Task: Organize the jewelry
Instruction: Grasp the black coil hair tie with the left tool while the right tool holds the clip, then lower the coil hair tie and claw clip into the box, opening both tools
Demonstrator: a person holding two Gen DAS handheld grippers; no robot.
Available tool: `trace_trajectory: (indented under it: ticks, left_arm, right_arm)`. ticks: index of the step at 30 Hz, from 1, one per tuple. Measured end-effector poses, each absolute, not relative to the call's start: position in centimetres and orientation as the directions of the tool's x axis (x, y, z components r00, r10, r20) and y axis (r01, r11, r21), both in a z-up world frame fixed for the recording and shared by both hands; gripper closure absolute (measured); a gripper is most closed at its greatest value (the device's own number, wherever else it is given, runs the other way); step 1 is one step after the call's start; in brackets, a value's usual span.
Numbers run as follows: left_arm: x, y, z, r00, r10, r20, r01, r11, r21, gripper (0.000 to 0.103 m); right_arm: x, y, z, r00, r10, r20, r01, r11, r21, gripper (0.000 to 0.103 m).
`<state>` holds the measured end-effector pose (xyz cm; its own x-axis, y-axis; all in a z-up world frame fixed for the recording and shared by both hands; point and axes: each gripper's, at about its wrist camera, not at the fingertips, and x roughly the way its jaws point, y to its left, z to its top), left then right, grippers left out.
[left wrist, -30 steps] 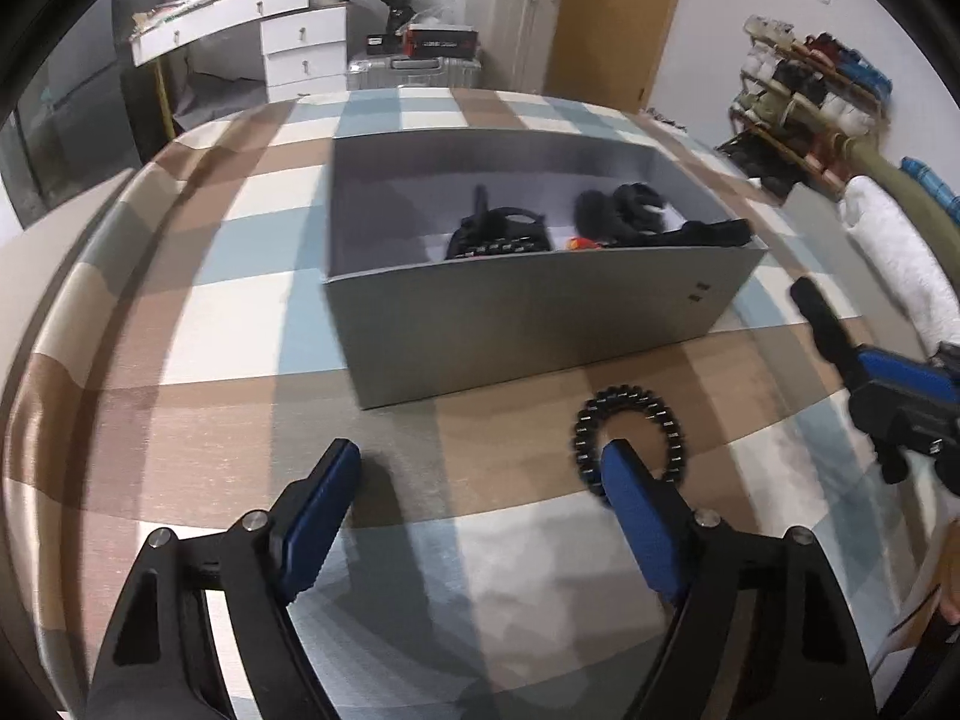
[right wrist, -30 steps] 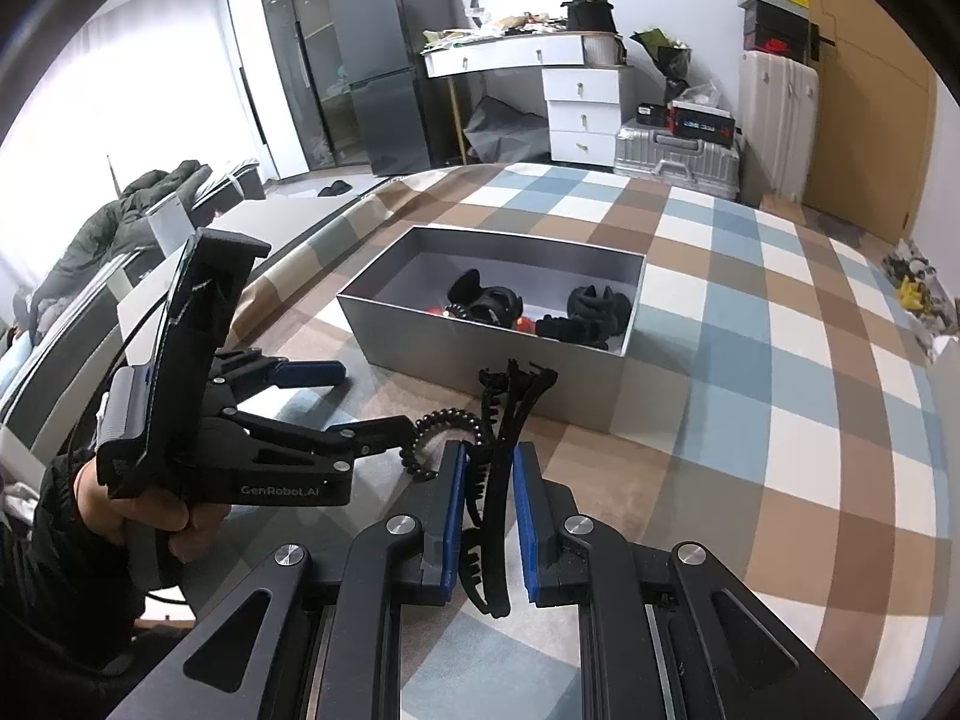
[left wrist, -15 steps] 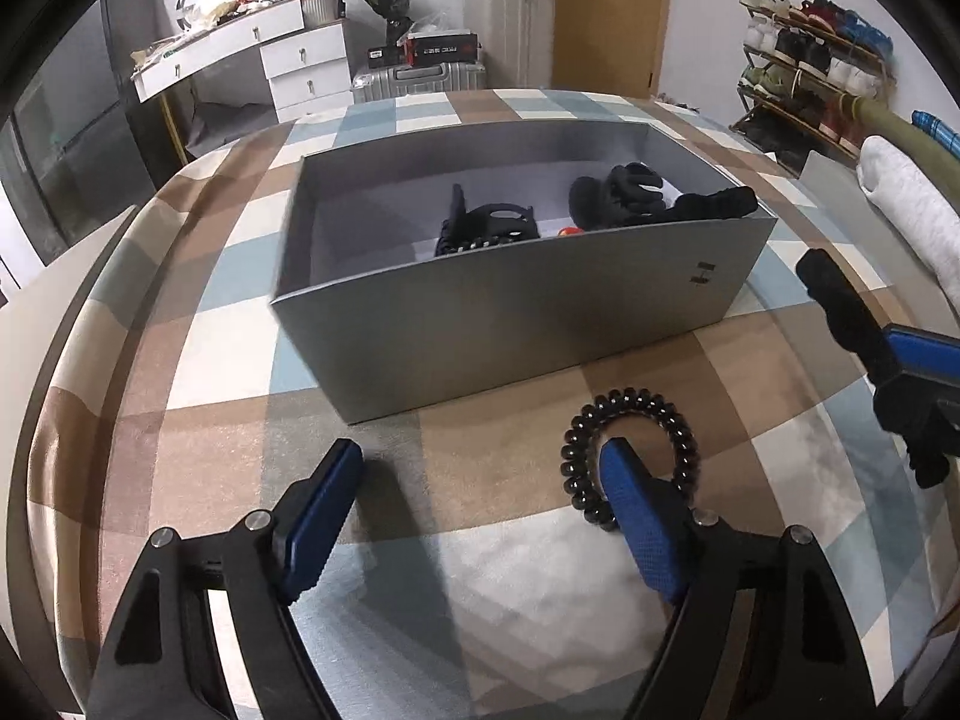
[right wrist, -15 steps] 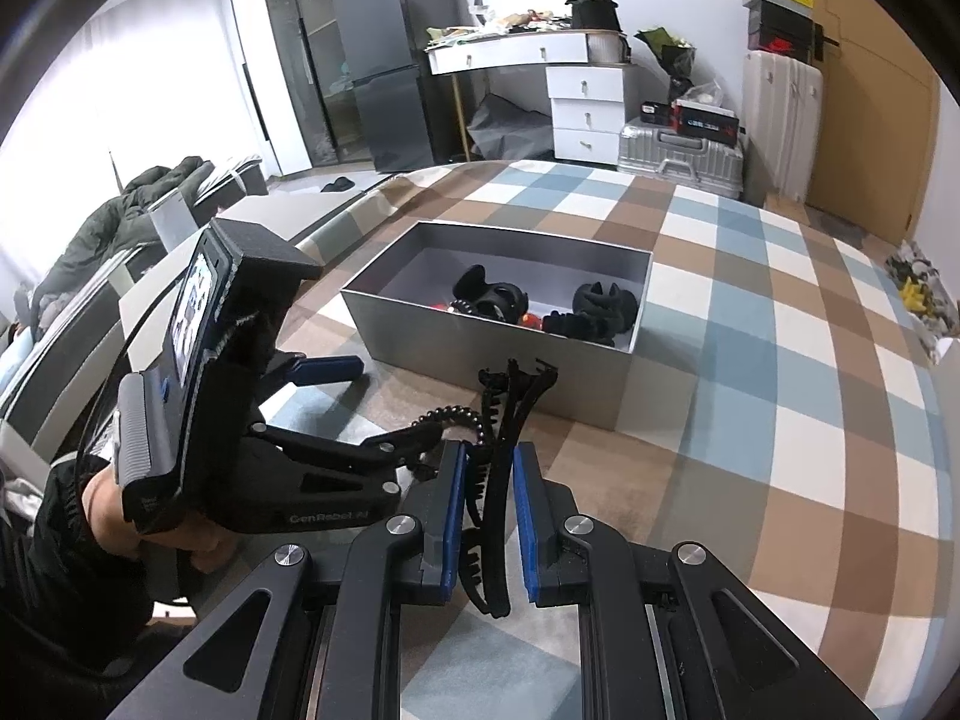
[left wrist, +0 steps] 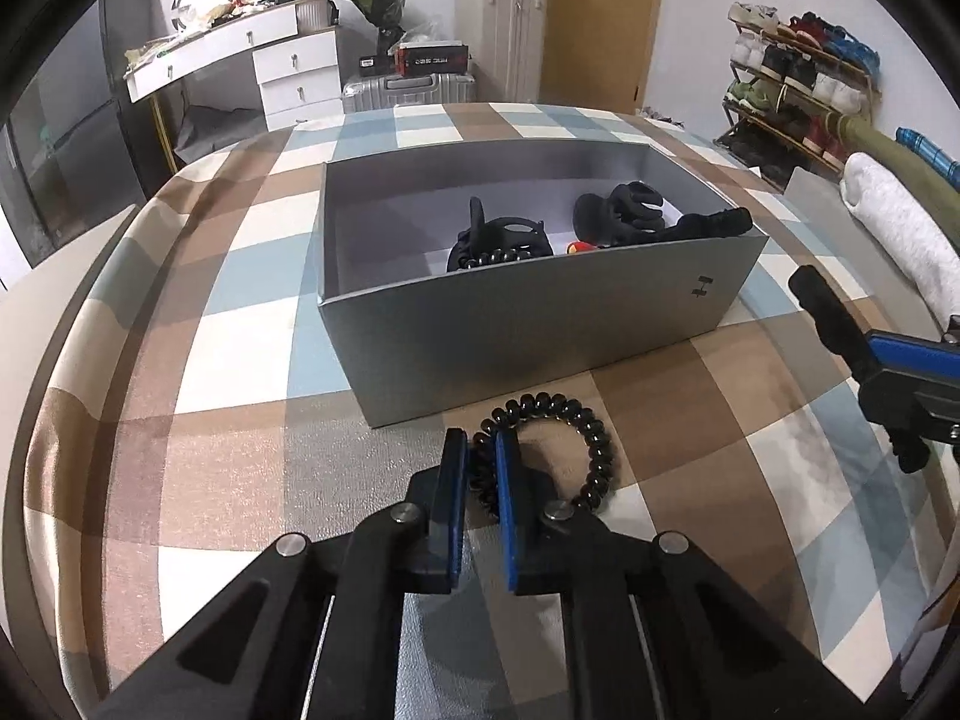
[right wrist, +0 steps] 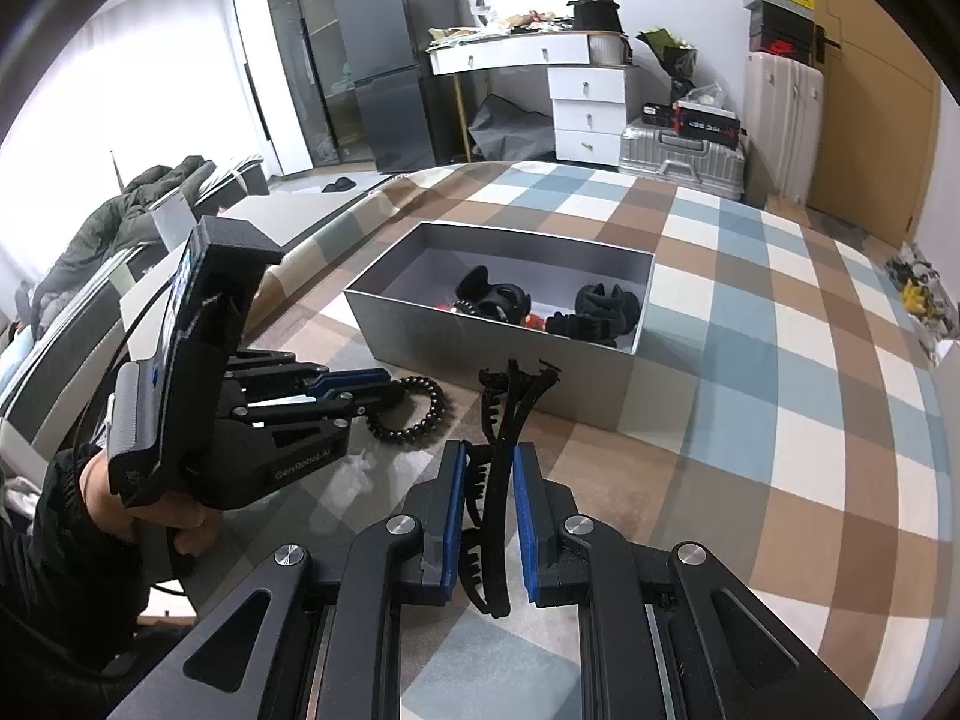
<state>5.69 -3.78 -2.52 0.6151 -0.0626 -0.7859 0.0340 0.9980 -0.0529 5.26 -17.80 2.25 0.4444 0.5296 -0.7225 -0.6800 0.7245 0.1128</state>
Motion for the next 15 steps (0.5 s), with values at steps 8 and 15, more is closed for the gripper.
trace_trajectory:
  ticks: [8, 15]
  left_arm:
    - [5.1, -4.0, -1.6, 0.641, -0.097, -0.761, 0.083, 0.995, -0.057, 0.098]
    - [4.6, -4.1, -0.3, 0.674, -0.131, -0.727, 0.112, 0.991, -0.075, 0.098]
  right_arm:
    - [5.4, -18.1, 2.3, 0.461, 0.533, -0.71, -0.668, 0.735, 0.118, 0.088]
    - [5.9, -18.7, 2.3, 0.486, 0.542, -0.685, -0.644, 0.753, 0.138, 0.088]
